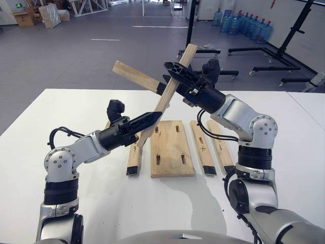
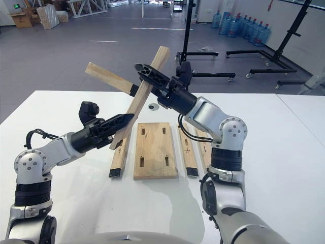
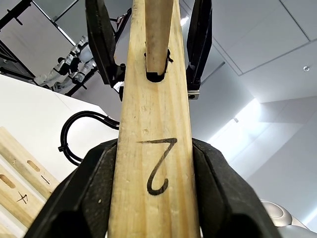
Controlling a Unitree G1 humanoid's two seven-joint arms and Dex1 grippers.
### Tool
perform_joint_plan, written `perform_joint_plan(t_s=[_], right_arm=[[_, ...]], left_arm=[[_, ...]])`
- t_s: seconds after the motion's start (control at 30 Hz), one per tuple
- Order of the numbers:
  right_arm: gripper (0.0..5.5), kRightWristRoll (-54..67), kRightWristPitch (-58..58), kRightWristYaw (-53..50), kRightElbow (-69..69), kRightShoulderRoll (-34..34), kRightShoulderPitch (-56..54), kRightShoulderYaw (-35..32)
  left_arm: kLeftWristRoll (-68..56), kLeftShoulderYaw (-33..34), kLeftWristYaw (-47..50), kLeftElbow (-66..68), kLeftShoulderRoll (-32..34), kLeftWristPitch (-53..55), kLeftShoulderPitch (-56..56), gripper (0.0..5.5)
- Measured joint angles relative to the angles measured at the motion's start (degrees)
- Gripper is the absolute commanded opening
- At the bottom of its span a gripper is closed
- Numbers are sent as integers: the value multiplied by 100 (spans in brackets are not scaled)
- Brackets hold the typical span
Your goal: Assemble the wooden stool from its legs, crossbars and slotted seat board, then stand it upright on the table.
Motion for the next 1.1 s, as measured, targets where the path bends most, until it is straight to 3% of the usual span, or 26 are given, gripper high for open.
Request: perform_joint_plan(t_s=[0.27,0.63,0.7,0.93,1.1], right_arm=[[205,88,-112,-40,-39,-14,57,69],[205,99,-246,22,-251,-105,237,138],[205,74,-297,72,-293,-137,288,152],[205,-507,-372,488,-373,-388,422,200],[205,-1968,-1044,1662,-374,-855,573,198]], left_arm=[[43,-45,-9,-30,44,-32,27,202],[219,-146,-118,-96,73,-137,64,202],[355,-181,-153,-123,67,-201,64,259],[671,-56,-34,-126,0,-594,29,358],[933,311,408,-185,133,-921,25,426]])
